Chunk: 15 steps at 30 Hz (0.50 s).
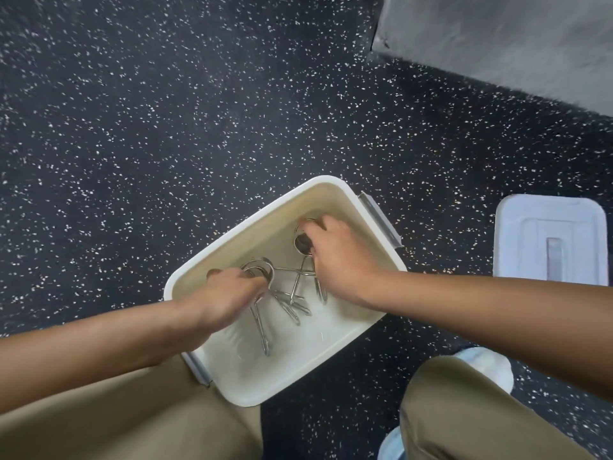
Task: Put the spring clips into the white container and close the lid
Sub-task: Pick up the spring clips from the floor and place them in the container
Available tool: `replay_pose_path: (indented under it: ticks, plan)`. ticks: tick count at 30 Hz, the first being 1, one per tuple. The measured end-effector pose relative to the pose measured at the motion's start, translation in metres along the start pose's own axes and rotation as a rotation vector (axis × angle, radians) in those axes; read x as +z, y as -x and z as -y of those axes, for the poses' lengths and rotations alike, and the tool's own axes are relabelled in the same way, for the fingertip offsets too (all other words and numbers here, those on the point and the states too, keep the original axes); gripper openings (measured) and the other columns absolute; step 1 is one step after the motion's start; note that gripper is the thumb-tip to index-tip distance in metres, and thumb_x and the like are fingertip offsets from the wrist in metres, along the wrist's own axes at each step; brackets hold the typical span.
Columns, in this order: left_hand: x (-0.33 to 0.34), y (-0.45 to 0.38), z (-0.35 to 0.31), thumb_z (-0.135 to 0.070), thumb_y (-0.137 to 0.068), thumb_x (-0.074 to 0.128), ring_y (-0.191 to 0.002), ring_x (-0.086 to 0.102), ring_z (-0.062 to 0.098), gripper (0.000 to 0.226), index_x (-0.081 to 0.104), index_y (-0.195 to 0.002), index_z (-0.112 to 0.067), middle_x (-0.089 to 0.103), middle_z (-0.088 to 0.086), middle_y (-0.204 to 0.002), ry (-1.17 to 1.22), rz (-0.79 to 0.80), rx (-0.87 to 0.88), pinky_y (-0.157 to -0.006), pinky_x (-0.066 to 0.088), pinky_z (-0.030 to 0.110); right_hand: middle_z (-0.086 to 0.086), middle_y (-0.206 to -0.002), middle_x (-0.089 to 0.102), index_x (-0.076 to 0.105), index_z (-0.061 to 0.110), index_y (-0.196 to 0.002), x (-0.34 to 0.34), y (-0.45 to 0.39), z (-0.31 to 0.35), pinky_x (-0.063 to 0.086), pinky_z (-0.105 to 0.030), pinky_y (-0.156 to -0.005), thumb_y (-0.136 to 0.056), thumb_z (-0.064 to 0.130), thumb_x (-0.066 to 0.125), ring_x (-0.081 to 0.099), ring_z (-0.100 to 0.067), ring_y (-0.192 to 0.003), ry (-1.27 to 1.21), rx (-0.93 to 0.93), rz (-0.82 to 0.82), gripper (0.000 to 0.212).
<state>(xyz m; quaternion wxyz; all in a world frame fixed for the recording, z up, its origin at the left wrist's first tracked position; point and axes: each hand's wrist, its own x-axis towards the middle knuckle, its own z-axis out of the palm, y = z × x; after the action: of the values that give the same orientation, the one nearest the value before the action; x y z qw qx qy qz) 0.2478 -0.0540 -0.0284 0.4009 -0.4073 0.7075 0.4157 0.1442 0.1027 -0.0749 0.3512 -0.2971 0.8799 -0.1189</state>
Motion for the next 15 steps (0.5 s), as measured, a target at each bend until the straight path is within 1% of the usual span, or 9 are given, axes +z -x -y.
replay_pose_path:
  ticks: [2, 4, 5, 7, 8, 10, 11, 13, 15]
  plan:
    - [0.000, 0.001, -0.004, -0.043, -0.070, 0.048, -0.077, 0.038, 0.027, 0.025, 0.051, -0.065, -0.019, 0.047, 0.007, -0.087, -0.035, 0.025, 0.022, -0.060, 0.029, 0.035, -0.003, -0.138, 0.047, 0.036, 0.021, -0.151, -0.004, 0.005, 0.000, 0.045, -0.033, -0.086, -0.087, -0.001, 0.060, 0.046, -0.025, -0.125, 0.005, -0.029, -0.042, 0.071]
    - [0.000, 0.002, -0.006, -0.046, -0.074, 0.048, -0.091, 0.043, 0.026, 0.033, 0.060, -0.076, -0.015, 0.055, 0.008, -0.094, -0.064, 0.047, 0.044, -0.065, 0.034, 0.035, -0.001, -0.136, 0.047, 0.046, 0.018, -0.141, -0.012, 0.013, -0.002, 0.051, -0.037, -0.091, -0.090, 0.001, 0.058, 0.047, -0.022, -0.123, -0.029, -0.070, -0.089, 0.054]
    - [0.000, 0.002, -0.007, -0.046, -0.078, 0.050, -0.095, 0.043, 0.025, 0.034, 0.062, -0.079, -0.014, 0.056, 0.008, -0.095, -0.078, 0.054, 0.069, -0.067, 0.035, 0.034, 0.000, -0.135, 0.048, 0.050, 0.017, -0.137, -0.016, 0.018, -0.004, 0.051, -0.038, -0.093, -0.093, 0.003, 0.055, 0.048, -0.020, -0.122, -0.082, -0.086, -0.107, 0.047]
    - [0.000, 0.003, -0.009, -0.043, -0.081, 0.050, -0.095, 0.049, 0.027, 0.038, 0.068, -0.085, -0.009, 0.061, 0.007, -0.094, -0.102, 0.071, 0.150, -0.073, 0.041, 0.035, 0.004, -0.133, 0.052, 0.055, 0.019, -0.135, -0.027, 0.029, -0.008, 0.048, -0.032, -0.097, -0.098, 0.005, 0.050, 0.052, -0.014, -0.116, -0.233, -0.106, -0.125, 0.041]
    - [-0.001, 0.005, -0.013, -0.042, -0.081, 0.050, -0.095, 0.055, 0.027, 0.041, 0.071, -0.091, -0.007, 0.065, 0.006, -0.095, -0.109, 0.079, 0.180, -0.080, 0.044, 0.035, 0.007, -0.130, 0.055, 0.058, 0.021, -0.132, -0.033, 0.035, -0.010, 0.047, -0.027, -0.096, -0.099, 0.006, 0.049, 0.054, -0.009, -0.111, -0.296, -0.108, -0.137, 0.038]
    - [-0.001, 0.012, -0.020, -0.042, -0.079, 0.048, -0.101, 0.065, 0.028, 0.046, 0.073, -0.102, -0.011, 0.073, 0.007, -0.104, -0.130, 0.090, 0.218, -0.094, 0.050, 0.038, 0.011, -0.120, 0.062, 0.064, 0.023, -0.122, -0.045, 0.047, -0.016, 0.044, -0.014, -0.092, -0.099, 0.007, 0.049, 0.056, -0.002, -0.102, -0.375, -0.100, -0.182, 0.032]
    - [-0.001, 0.016, -0.023, -0.043, -0.076, 0.046, -0.103, 0.066, 0.029, 0.048, 0.072, -0.103, -0.012, 0.074, 0.010, -0.105, -0.141, 0.097, 0.240, -0.095, 0.051, 0.042, 0.011, -0.115, 0.064, 0.067, 0.022, -0.118, -0.051, 0.052, -0.020, 0.043, -0.009, -0.088, -0.099, 0.006, 0.050, 0.058, -0.001, -0.098, -0.404, -0.091, -0.213, 0.030]
    - [0.000, 0.024, -0.032, -0.043, -0.075, 0.045, -0.097, 0.066, 0.032, 0.049, 0.072, -0.100, -0.011, 0.073, 0.016, -0.102, -0.144, 0.108, 0.282, -0.092, 0.051, 0.048, 0.010, -0.106, 0.068, 0.069, 0.019, -0.112, -0.060, 0.062, -0.031, 0.044, -0.008, -0.081, -0.098, 0.004, 0.051, 0.061, -0.001, -0.090, -0.461, -0.062, -0.279, 0.027]
    - [0.002, 0.030, -0.042, -0.044, -0.076, 0.047, -0.087, 0.065, 0.028, 0.043, 0.071, -0.096, -0.014, 0.073, 0.015, -0.096, -0.138, 0.125, 0.327, -0.089, 0.051, 0.049, 0.010, -0.100, 0.069, 0.070, 0.019, -0.108, -0.067, 0.069, -0.046, 0.042, -0.007, -0.075, -0.098, 0.004, 0.052, 0.062, 0.001, -0.087, -0.499, -0.026, -0.347, 0.025]
